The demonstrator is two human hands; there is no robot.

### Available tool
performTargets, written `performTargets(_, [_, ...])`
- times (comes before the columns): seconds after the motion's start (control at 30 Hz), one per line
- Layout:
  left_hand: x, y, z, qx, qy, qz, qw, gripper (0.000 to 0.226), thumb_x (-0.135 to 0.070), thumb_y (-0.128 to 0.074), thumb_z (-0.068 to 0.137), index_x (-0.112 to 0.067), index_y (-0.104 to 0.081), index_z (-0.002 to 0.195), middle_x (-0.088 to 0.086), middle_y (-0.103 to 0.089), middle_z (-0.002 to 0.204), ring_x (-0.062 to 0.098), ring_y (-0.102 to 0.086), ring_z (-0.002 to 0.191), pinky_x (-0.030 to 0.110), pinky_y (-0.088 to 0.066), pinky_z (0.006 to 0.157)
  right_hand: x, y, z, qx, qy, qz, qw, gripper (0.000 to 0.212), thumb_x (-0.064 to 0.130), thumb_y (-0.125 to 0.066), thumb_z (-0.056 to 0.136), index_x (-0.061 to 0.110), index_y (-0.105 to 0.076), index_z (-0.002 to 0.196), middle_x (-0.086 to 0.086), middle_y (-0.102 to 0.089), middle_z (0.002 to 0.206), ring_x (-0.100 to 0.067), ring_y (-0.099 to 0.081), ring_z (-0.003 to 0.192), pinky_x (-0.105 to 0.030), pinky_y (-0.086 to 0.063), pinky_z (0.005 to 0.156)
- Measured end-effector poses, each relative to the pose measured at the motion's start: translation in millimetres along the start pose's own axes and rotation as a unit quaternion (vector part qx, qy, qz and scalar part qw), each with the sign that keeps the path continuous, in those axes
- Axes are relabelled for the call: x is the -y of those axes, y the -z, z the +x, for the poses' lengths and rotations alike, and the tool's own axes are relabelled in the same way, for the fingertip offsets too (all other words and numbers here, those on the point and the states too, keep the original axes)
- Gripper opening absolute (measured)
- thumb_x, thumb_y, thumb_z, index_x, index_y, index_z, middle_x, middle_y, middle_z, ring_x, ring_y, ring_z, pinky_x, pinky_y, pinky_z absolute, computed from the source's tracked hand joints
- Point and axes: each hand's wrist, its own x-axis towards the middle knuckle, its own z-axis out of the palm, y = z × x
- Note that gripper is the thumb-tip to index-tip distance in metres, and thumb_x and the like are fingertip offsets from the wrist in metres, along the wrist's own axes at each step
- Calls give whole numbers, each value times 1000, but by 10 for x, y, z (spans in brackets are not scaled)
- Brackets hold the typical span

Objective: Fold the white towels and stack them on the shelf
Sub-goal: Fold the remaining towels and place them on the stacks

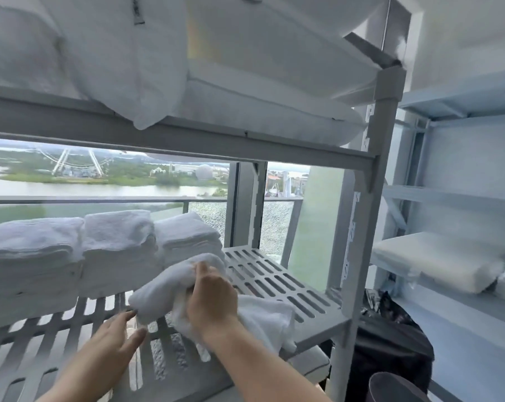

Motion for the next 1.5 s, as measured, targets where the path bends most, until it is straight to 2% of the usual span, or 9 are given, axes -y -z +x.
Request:
performTargets(0.27, [267,621,-296,-221,-62,-114,967,117,-90,-39,74,-2,-36,151,24,-44,150,40,-45,135,40,-33,113,927,88,61,147,-70,349,923,18,29,-53,77,25,-64,91,-2,-67,78,-25,-64,71,-45,-60,65])
performTargets(0.5, [707,1485,-501,-296,-62,-93,949,44,-50,-42,95,-22,-53,127,15,-64,112,39,-60,100,43,-43,78,1587,-78,-81,281,-70,577,764,37,3,-61,79,17,-69,112,-8,-64,98,-24,-59,86,-37,-47,78])
performTargets(0.7, [1118,1677,-773,-297,28,-50,953,33,-32,-46,103,-12,-62,125,22,-71,102,43,-66,90,37,-38,69,1960,-371,-230,115,-100,351,924,15,13,-65,82,14,-74,93,-6,-74,85,-20,-66,78,-37,-54,73])
performTargets(0.93, [1135,2396,-617,-341,66,-9,938,28,-46,-55,96,-25,-66,110,11,-72,96,36,-64,90,34,-37,70,2225,-232,-121,93,-61,376,920,13,28,-64,81,24,-71,72,14,-61,55,-7,-54,54,-26,-41,59])
performTargets(1.1, [990,2436,-550,-306,98,45,946,25,-41,-63,90,-19,-74,93,11,-70,83,35,-63,84,34,-43,69,2179,-92,-255,75,19,97,992,31,27,-60,90,23,-66,120,-2,-72,107,-24,-66,104,-31,-52,85])
performTargets(1.2, [944,2459,-533,-282,140,46,948,24,-40,-63,89,-19,-74,86,8,-67,76,34,-63,81,34,-47,68,2273,-98,-657,21,95,100,990,31,50,-54,87,29,-71,103,3,-65,98,-22,-65,93,-34,-53,77])
performTargets(1.3, [898,2498,-525,-267,174,62,946,20,-39,-65,86,-22,-76,87,9,-71,82,32,-64,81,32,-46,67,2309,-149,-955,195,95,-23,976,67,70,-56,70,34,-55,127,-1,-53,115,-26,-56,107,-41,-49,88])
performTargets(1.4, [908,2537,-520,-249,213,63,943,23,-39,-65,86,-19,-76,89,10,-71,85,32,-64,80,32,-46,66,2186,-151,-908,296,69,-28,952,72,39,-62,84,40,-27,147,-8,-50,131,-30,-56,115,-41,-48,94])
performTargets(1.5, [908,2590,-512,-215,290,-76,930,36,-39,-72,86,-4,-73,94,16,-72,86,32,-69,80,38,-57,70,2088,-47,-749,304,46,147,940,63,14,-58,85,37,-48,143,-7,-63,128,-25,-63,111,-35,-54,93])
